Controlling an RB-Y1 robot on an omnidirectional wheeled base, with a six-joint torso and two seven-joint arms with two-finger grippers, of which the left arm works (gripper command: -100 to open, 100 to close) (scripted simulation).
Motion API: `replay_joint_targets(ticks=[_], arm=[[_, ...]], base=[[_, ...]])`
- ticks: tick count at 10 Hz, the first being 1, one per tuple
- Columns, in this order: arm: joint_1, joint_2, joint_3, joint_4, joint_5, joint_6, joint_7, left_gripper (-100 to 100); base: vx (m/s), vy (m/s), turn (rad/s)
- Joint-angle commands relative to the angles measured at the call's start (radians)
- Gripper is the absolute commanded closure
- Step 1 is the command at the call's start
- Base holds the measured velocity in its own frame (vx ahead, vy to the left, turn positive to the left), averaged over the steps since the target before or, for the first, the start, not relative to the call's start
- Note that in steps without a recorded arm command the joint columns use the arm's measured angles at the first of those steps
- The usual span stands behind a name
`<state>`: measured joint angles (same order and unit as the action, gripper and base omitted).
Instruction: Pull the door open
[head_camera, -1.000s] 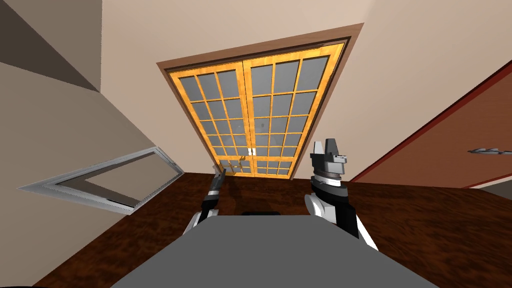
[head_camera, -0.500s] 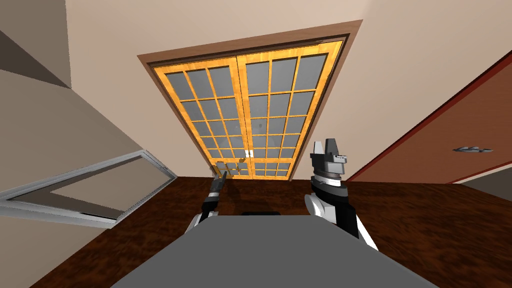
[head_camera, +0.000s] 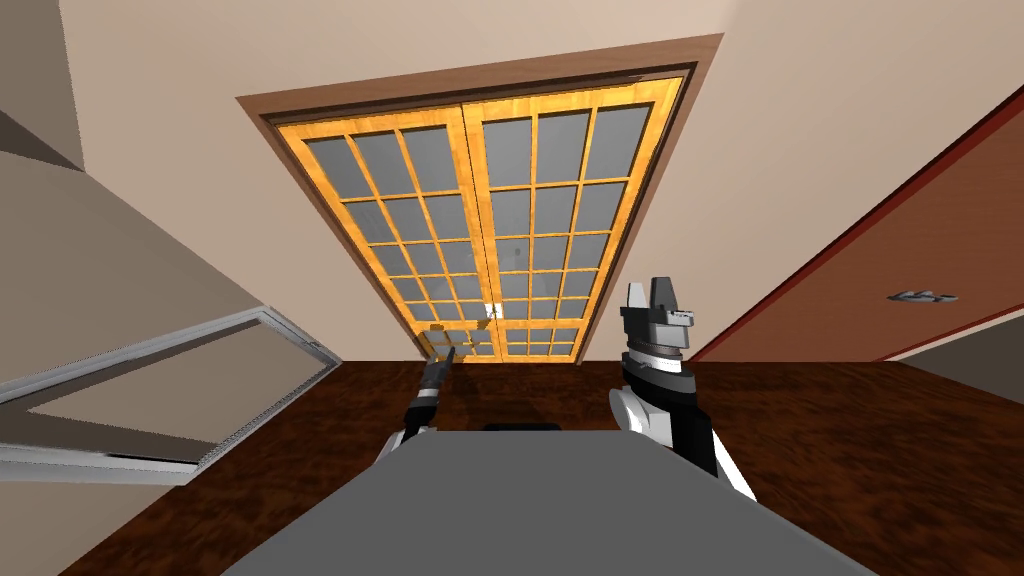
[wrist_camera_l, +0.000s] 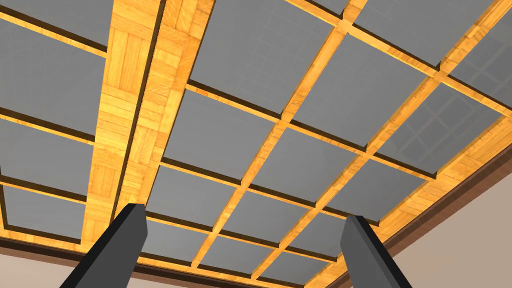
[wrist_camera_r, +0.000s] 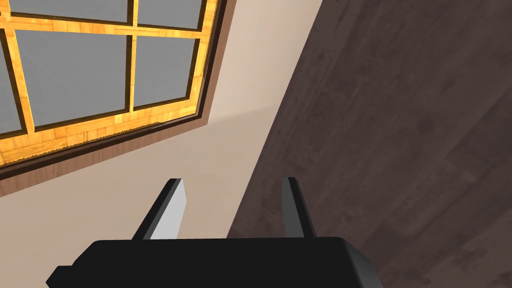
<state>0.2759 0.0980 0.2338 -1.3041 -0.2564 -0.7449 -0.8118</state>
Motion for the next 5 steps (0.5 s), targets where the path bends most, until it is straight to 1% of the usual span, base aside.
replay_joint_targets(ticks=[1, 5], arm=[[-0.01, 0.0, 0.007, 0.036, -0.007, -0.009, -0.038, -100], [-0.033, -0.003, 0.024, 0.12, -0.022, -0.029, -0.122, -100]], base=[[0.121, -0.02, -0.066], [0.107, -0.02, -0.065]])
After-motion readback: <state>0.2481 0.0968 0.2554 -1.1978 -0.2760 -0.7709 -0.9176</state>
